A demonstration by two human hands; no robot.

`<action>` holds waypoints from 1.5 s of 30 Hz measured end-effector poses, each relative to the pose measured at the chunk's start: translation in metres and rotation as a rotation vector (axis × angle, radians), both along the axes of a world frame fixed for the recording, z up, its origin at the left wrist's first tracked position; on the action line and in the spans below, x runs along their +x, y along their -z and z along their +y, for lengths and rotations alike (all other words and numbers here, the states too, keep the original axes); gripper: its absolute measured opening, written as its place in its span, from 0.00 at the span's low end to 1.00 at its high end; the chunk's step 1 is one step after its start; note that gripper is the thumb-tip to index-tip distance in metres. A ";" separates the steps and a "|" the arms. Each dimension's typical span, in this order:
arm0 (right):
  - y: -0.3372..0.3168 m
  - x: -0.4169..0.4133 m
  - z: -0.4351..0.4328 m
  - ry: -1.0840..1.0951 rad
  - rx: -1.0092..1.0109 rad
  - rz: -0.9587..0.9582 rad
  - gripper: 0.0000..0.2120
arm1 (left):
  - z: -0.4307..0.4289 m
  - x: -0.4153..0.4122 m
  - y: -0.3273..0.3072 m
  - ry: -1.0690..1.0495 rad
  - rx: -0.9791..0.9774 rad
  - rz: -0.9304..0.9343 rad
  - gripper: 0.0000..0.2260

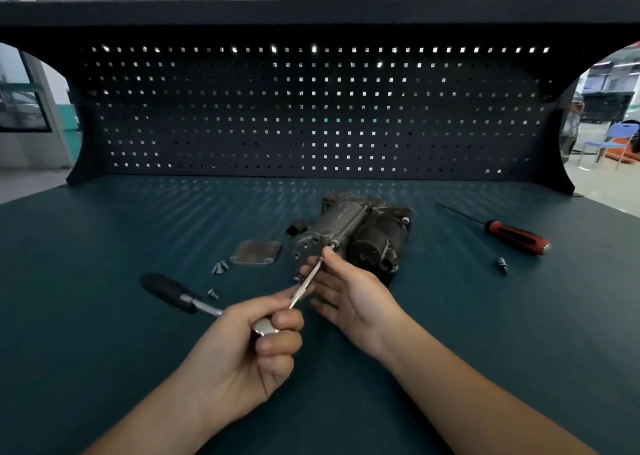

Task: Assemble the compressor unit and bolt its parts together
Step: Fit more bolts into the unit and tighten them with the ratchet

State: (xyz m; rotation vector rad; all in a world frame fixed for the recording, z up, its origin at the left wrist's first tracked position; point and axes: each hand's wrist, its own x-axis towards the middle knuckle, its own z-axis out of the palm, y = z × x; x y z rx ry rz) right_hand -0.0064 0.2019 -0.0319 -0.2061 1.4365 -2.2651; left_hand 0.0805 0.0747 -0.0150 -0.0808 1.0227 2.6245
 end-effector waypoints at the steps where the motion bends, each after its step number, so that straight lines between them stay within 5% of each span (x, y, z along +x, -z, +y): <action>1: 0.000 0.001 -0.001 0.005 0.007 0.009 0.11 | 0.000 -0.001 -0.002 -0.032 -0.155 0.017 0.15; 7: 0.000 0.005 -0.005 0.054 0.043 0.043 0.12 | -0.008 -0.007 -0.002 -0.186 -1.127 0.418 0.23; 11: -0.002 0.006 -0.005 0.086 0.041 0.068 0.11 | -0.023 -0.012 -0.014 -0.157 -1.636 0.642 0.08; 14: -0.002 0.006 -0.008 0.081 0.060 0.056 0.12 | -0.025 -0.013 -0.015 -0.144 -1.455 0.547 0.16; 18: -0.002 0.009 -0.010 0.036 0.051 0.007 0.15 | -0.015 -0.005 -0.013 0.030 -0.329 0.028 0.21; 20: -0.001 0.010 -0.011 0.003 0.029 -0.018 0.15 | -0.012 -0.003 -0.015 0.087 -0.086 0.025 0.23; 24: 0.000 0.012 -0.011 -0.026 0.004 -0.027 0.14 | -0.006 -0.003 -0.005 -0.061 -0.614 0.166 0.17; 27: 0.000 0.013 -0.010 -0.037 0.014 -0.014 0.13 | -0.014 -0.006 -0.005 -0.161 -1.136 0.410 0.24; 30: 0.001 0.012 -0.008 -0.017 0.026 0.000 0.11 | -0.024 -0.011 -0.011 -0.155 -1.629 0.677 0.19; 32: 0.000 0.013 -0.008 -0.010 0.026 0.011 0.10 | -0.029 -0.011 -0.011 -0.152 -1.780 0.757 0.17; 35: -0.001 0.013 -0.007 0.008 0.044 0.034 0.10 | -0.028 -0.010 -0.010 -0.119 -1.526 0.571 0.17; 38: 0.000 0.014 -0.009 0.032 0.063 0.066 0.12 | -0.024 -0.007 -0.009 0.033 -0.483 0.062 0.12; 40: 0.001 0.015 -0.011 0.038 0.071 0.079 0.13 | -0.015 -0.002 -0.015 0.072 -0.026 -0.005 0.12; 42: 0.002 0.015 -0.012 0.023 0.070 0.085 0.15 | -0.008 -0.001 -0.010 0.033 -0.087 0.025 0.05; 45: 0.001 0.017 -0.011 0.004 0.047 0.073 0.16 | -0.005 -0.005 -0.002 -0.173 -0.571 0.196 0.19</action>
